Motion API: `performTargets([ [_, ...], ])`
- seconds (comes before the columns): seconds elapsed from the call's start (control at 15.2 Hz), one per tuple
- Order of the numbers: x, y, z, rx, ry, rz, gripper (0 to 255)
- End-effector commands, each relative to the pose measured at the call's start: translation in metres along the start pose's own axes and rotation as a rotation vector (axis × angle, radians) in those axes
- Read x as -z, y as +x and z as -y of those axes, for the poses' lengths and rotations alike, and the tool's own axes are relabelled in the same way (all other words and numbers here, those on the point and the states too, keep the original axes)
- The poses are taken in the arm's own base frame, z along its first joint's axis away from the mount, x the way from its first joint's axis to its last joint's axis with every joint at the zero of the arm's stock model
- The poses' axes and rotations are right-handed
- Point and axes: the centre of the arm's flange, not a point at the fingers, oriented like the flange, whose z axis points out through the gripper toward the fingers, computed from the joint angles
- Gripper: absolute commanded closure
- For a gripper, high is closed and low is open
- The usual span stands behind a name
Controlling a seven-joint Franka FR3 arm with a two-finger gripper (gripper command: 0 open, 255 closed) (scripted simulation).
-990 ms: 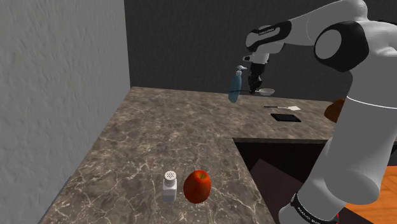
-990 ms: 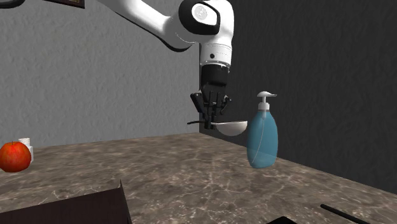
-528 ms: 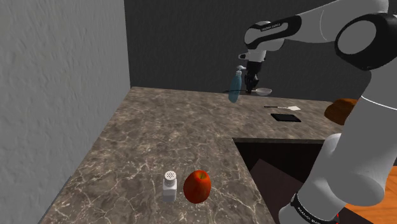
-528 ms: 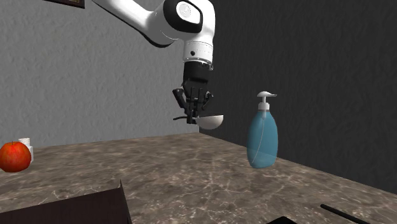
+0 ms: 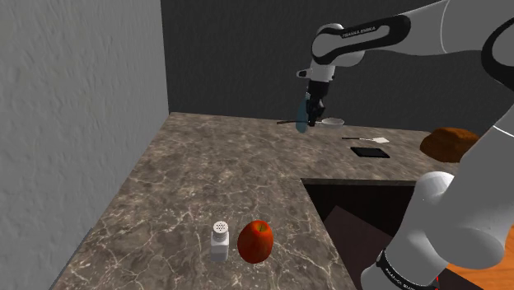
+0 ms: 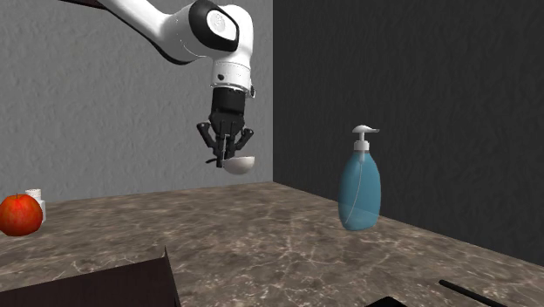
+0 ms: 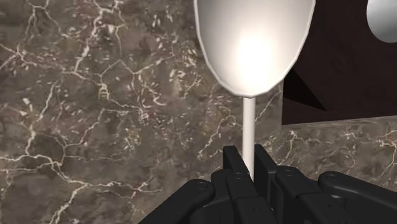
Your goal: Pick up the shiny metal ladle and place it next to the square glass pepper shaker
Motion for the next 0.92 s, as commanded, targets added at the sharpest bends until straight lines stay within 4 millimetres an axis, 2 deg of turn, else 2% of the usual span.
performTargets([
  [0.0, -0.002, 0.021, 0.020, -0.002, -0.001, 0.001, 255],
  [0.86, -0.012, 0.149, 0.134, -0.002, -0.001, 0.001, 255],
])
